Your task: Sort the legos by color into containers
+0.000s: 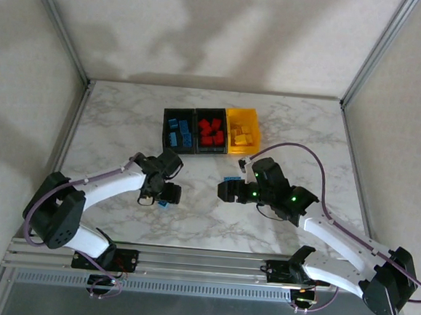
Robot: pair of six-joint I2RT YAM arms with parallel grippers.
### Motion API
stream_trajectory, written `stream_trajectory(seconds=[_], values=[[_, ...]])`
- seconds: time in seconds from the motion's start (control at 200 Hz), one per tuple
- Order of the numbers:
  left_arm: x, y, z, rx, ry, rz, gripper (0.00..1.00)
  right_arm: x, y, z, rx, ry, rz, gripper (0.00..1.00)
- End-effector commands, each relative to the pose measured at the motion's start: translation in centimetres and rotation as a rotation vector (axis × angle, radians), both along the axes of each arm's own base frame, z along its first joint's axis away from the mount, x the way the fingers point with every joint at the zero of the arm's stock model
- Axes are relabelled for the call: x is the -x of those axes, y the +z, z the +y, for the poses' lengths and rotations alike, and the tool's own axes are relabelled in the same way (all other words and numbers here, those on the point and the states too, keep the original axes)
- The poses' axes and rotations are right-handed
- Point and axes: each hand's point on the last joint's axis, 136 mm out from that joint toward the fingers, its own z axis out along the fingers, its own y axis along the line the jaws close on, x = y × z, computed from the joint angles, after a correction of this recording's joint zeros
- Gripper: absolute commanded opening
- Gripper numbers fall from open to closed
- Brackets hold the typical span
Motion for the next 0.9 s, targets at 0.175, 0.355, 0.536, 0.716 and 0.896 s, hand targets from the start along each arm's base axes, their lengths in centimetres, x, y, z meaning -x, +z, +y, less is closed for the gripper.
stream_trajectory(seconds=[0.175,0.355,0.536,0.716,0.896], values=[[0.9,-1.6,-0.9,-0.002,-0.025,0.047,0.64,-0.6,-0.2,-0.2,-0.001,-0.035,-0.006,0.71],[0.6,-1.7,-1.0,-0.035,-0.032,0.051,0.53,-0.6,0.0,-0.3,-0.006,-0.038,-0.011,0.71],[0.5,-1.8,-1.0,-0.049,-0.027,0.051,0.31,-0.5,0.1,-0.6,-0.003,-0.042,-0.015,0.71],[-1.1,0.1,-1.3,-0.053,-0.012,-0.014,0.24,-0.5,0.1,-0.5,-0.01,-0.038,-0.017,0.71],[-5.0,4.1,-1.5,-0.032,0.045,-0.134,0.21,-0.9,0.8,-0.1,-0.029,-0.043,-0.028,0.71]])
